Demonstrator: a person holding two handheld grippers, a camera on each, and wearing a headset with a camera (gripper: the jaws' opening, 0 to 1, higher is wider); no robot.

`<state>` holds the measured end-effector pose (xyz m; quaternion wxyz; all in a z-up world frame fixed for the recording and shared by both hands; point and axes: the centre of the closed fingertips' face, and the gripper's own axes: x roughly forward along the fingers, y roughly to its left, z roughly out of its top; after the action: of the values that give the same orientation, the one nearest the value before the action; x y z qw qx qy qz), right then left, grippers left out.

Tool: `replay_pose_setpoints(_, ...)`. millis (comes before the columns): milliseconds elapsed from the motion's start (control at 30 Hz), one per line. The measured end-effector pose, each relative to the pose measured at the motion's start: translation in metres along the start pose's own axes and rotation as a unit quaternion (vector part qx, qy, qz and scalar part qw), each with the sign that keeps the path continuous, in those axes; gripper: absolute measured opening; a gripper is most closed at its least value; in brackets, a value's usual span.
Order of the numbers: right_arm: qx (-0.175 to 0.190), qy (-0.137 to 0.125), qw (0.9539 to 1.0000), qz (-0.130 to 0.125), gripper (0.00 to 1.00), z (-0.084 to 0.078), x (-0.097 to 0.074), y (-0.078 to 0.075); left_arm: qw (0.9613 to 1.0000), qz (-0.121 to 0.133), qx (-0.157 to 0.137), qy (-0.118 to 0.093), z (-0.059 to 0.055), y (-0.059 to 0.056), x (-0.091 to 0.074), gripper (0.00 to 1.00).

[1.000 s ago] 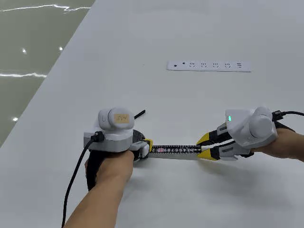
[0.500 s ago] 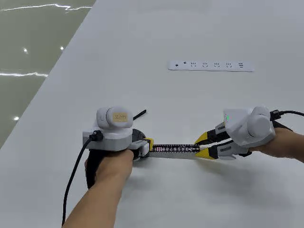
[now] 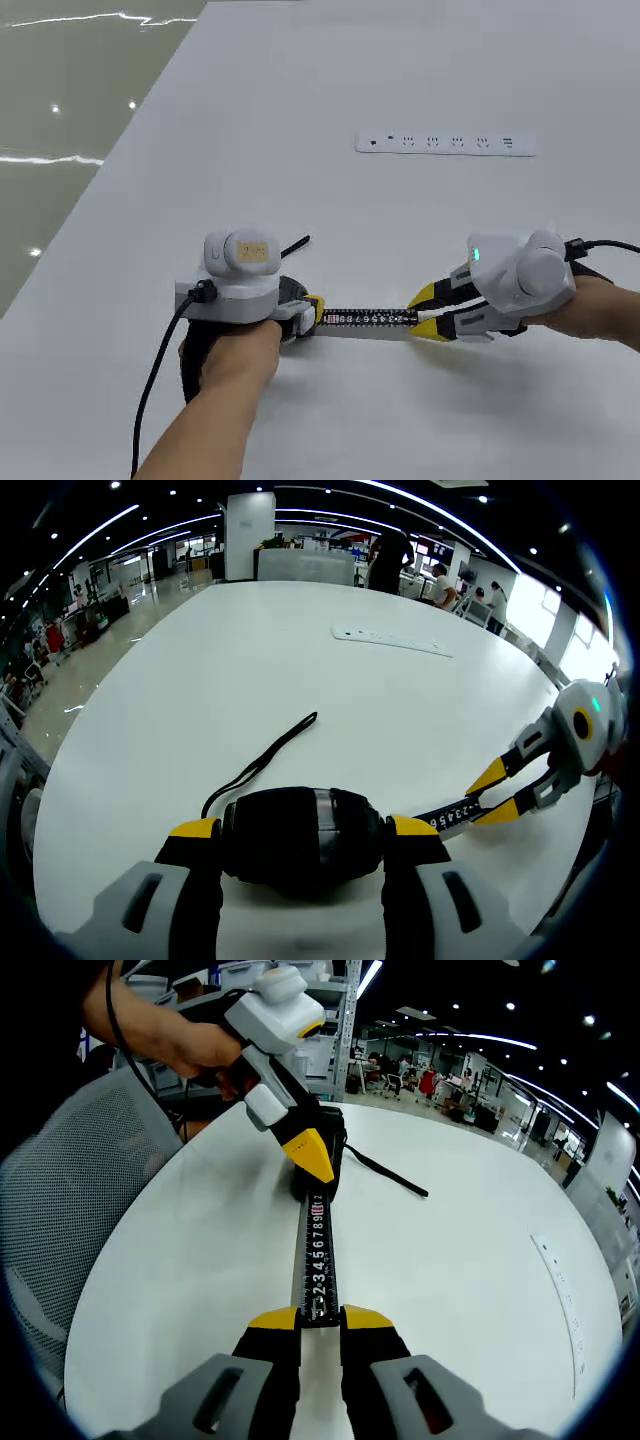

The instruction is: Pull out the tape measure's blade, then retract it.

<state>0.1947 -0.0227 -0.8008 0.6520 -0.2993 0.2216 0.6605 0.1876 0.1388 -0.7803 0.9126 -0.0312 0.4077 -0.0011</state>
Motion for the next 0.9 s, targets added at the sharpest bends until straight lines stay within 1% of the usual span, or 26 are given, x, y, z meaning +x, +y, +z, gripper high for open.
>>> replay_pose_setpoints(33, 0.000, 0.000, 1.0000, 0.000, 0.14, 0.003, -0.001, 0.002, 1.0000, 0.000, -0.001, 0.000, 0.000, 0.000, -0.001, 0.61)
replay_pose_setpoints(133, -0.001, 0.000, 1.0000, 0.000, 0.14, 0.002, 0.002, 0.000, 1.0000, 0.000, -0.001, -0.001, 0.000, 0.000, -0.001, 0.61)
replay_pose_setpoints(200, -0.001, -0.001, 1.0000, 0.000, 0.14, 0.005, 0.001, 0.002, 1.0000, -0.001, -0.001, -0.001, 0.000, -0.001, -0.001, 0.61)
replay_pose_setpoints(233, 0.000, -0.002, 1.0000, 0.000, 0.14, 0.005, 0.002, 0.002, 1.0000, -0.002, -0.001, -0.001, 0.001, -0.002, 0.000, 0.61)
replay_pose_setpoints(267, 0.001, -0.002, 1.0000, 0.000, 0.14, 0.005, 0.003, 0.002, 1.0000, -0.002, 0.001, -0.001, 0.004, -0.003, 0.002, 0.61)
replay_pose_setpoints(333, 0.001, -0.003, 1.0000, 0.001, 0.14, 0.005, 0.005, 0.002, 1.0000, -0.003, 0.002, 0.000, 0.002, 0.001, 0.003, 0.61)
replay_pose_setpoints(400, 0.000, -0.004, 1.0000, 0.002, 0.14, 0.008, 0.005, 0.003, 1.0000, -0.003, 0.001, -0.001, 0.000, 0.000, 0.001, 0.61)
replay_pose_setpoints(500, -0.003, -0.004, 1.0000, 0.003, 0.14, 0.011, 0.006, 0.002, 1.0000, -0.004, -0.002, 0.000, 0.001, 0.003, 0.004, 0.61)
replay_pose_setpoints(567, -0.005, -0.003, 1.0000, 0.004, 0.14, 0.009, 0.009, 0.000, 1.0000, -0.003, -0.004, -0.001, 0.001, 0.002, 0.002, 0.61)
replay_pose_setpoints(633, -0.007, -0.003, 1.0000, 0.004, 0.14, 0.009, 0.011, -0.002, 1.0000, -0.002, -0.007, -0.003, 0.001, 0.003, 0.003, 0.61)
replay_pose_setpoints(900, -0.010, -0.002, 0.9999, 0.006, 0.14, 0.014, 0.011, -0.001, 0.9999, -0.004, -0.011, -0.004, 0.002, 0.005, 0.005, 0.61)
